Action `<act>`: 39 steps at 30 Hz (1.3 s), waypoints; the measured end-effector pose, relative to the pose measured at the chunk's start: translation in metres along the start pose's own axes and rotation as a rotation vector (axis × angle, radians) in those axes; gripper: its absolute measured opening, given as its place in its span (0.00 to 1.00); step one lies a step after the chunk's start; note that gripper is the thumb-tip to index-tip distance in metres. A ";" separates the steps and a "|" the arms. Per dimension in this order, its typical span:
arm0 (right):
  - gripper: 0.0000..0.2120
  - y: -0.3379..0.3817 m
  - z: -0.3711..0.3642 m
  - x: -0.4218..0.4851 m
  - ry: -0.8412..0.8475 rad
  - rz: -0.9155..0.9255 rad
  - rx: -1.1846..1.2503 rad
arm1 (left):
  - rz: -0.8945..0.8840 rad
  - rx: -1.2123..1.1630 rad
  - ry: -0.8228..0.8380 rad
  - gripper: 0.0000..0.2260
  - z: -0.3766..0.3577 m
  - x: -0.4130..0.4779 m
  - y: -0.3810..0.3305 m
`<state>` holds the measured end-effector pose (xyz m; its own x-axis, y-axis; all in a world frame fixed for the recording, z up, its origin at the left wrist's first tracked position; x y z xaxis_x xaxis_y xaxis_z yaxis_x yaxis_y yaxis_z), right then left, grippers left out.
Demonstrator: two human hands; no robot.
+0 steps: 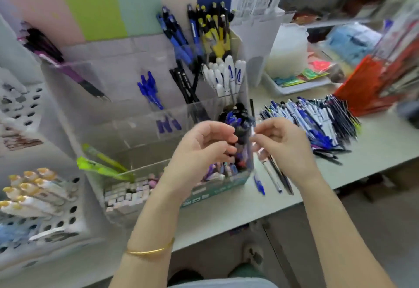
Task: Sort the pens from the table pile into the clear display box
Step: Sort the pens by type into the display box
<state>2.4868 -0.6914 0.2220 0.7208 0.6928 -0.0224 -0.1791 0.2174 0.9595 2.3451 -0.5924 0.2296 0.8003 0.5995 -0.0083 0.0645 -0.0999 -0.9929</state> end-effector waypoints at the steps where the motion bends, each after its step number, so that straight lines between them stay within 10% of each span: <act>1: 0.08 -0.012 0.026 0.006 -0.057 -0.028 0.010 | 0.057 0.037 0.066 0.11 -0.024 0.009 0.012; 7: 0.08 -0.103 0.111 0.067 -0.075 -0.172 -0.028 | 0.427 0.399 0.222 0.07 -0.139 0.063 0.115; 14: 0.11 -0.165 0.148 0.123 0.090 -0.255 -0.084 | 0.751 1.334 -0.173 0.22 -0.156 0.093 0.196; 21: 0.08 -0.173 0.155 0.152 0.192 -0.243 -0.056 | 0.797 1.340 -0.331 0.47 -0.163 0.103 0.219; 28: 0.08 -0.173 0.150 0.161 0.260 -0.224 -0.008 | 0.755 1.224 -0.459 0.24 -0.153 0.117 0.224; 39: 0.09 -0.169 0.150 0.186 0.282 -0.207 -0.053 | 0.612 1.251 -0.528 0.25 -0.088 0.236 0.207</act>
<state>2.7517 -0.7025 0.0974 0.5333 0.7914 -0.2987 -0.0887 0.4034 0.9107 2.5996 -0.5420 0.0328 0.1934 0.9560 -0.2205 -0.9532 0.1298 -0.2731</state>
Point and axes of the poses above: each hand's wrist, its own x-axis towards the middle knuckle, its own z-axis out of the back of the hand, y = z × x, the point moved 7 cm from there along x, towards the middle knuckle, and after that the axes turned 2 degrees about -z, right-handed, at the moved point
